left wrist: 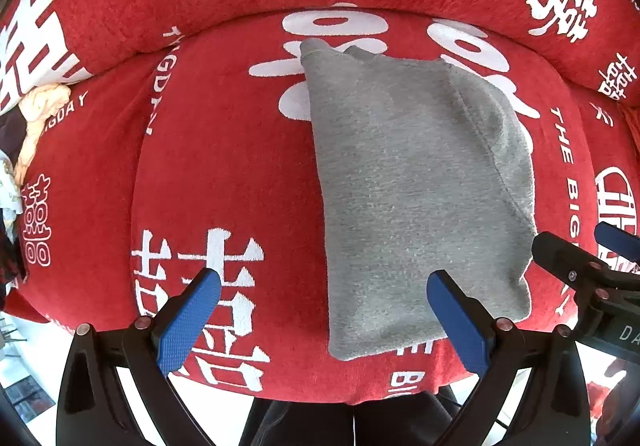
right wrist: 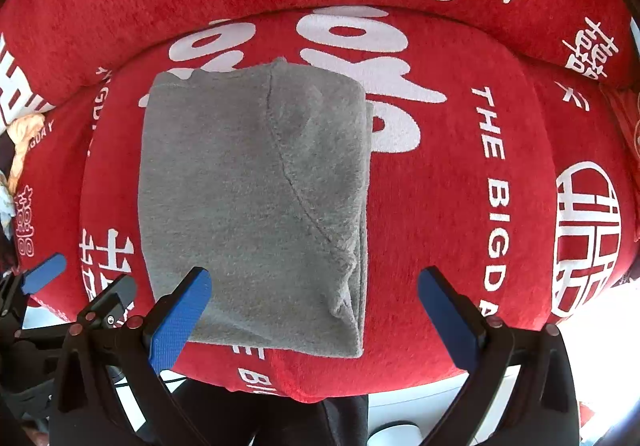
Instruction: Fold small clothes
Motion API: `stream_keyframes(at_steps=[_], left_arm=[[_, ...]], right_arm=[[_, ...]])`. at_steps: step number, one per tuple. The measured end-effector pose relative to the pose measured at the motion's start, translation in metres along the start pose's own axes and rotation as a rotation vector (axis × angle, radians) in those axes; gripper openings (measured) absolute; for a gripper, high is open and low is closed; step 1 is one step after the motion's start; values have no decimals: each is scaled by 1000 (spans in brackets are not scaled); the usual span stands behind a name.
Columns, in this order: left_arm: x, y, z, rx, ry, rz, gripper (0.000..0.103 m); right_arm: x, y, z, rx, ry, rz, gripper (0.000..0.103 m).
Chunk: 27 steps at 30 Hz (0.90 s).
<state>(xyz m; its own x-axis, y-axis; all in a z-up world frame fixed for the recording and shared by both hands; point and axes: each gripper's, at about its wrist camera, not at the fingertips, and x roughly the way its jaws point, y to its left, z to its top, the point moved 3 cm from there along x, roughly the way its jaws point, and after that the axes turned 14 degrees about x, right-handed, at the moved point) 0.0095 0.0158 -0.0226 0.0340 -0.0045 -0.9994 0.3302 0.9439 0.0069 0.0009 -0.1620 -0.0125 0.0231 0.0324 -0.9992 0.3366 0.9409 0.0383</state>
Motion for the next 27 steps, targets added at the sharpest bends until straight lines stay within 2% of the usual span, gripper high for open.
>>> stream_keyframes(at_steps=[27], left_arm=[[5,-5,-2,22,16,38,103]], right_arm=[[3,2,4,-17,-9,-31,103]])
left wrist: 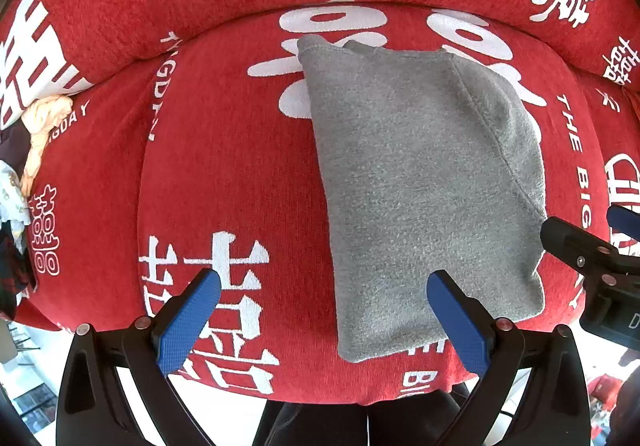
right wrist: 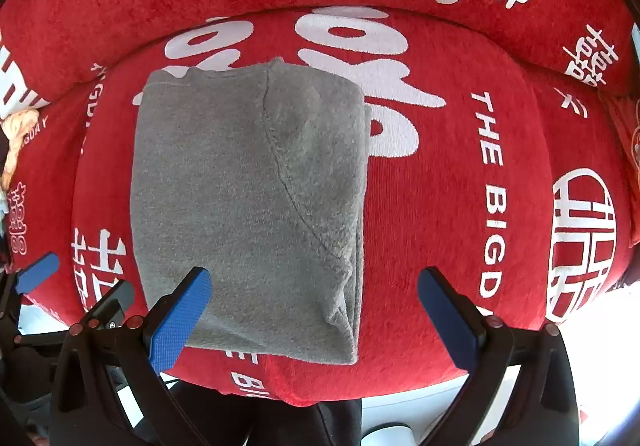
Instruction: Fold small clothes
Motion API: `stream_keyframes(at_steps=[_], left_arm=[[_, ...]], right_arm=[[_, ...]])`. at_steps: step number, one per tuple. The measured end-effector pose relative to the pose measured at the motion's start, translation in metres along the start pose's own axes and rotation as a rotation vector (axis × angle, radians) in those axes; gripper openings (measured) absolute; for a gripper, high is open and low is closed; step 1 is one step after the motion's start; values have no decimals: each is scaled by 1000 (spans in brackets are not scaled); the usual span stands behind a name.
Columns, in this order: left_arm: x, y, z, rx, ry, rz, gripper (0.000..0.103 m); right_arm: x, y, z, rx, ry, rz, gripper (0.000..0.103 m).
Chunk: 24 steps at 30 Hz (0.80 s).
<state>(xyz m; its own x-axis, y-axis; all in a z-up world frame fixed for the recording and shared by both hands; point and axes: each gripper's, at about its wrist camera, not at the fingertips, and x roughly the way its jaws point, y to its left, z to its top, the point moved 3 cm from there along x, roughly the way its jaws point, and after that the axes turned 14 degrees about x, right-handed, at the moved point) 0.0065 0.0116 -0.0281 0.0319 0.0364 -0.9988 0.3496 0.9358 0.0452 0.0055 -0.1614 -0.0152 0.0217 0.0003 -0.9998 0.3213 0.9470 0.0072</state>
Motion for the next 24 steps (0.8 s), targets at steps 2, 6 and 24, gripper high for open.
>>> stream_keyframes(at_steps=[2,6,24], left_arm=[[0,0,0,1,0,1,103],[0,0,0,0,-1,1,103],[-1,-3,1,1,-10,6,103]], right_arm=[[0,0,1,-4,-2,-4,103],[-1,0,1,-5,-3,-5,103],[-1,1,1,-17,-13,-14,103]])
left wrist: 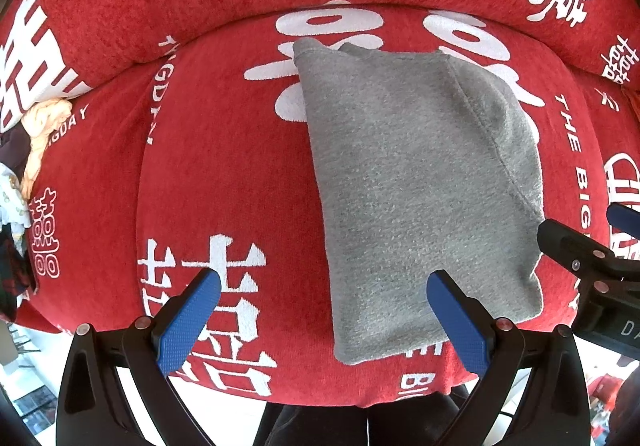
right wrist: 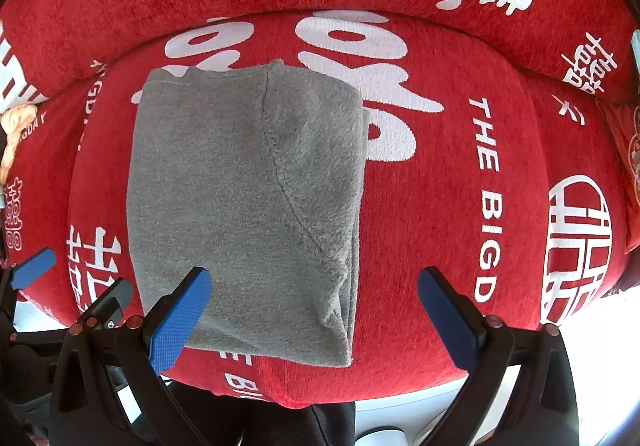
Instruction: Fold small clothes
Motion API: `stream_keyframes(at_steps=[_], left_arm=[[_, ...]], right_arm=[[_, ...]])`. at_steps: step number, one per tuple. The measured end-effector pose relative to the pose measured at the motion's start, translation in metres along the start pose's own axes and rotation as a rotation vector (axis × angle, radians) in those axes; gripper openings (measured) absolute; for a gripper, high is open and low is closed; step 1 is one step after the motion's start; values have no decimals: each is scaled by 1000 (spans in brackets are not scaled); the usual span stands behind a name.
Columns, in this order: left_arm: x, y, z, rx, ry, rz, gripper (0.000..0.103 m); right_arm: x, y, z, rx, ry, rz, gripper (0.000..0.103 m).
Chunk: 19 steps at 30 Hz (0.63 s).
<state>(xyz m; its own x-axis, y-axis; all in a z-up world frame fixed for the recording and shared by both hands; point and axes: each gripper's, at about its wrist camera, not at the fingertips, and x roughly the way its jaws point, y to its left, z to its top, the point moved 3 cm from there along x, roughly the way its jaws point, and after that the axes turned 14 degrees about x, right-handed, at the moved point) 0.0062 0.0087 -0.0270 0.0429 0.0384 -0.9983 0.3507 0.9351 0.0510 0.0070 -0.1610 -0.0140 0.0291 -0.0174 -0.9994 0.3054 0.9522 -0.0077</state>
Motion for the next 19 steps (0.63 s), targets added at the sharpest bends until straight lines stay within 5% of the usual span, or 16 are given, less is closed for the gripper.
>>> stream_keyframes(at_steps=[19], left_arm=[[-4,-1,0,4,-35,19,103]], right_arm=[[1,1,-3,0,-1,-2,103]])
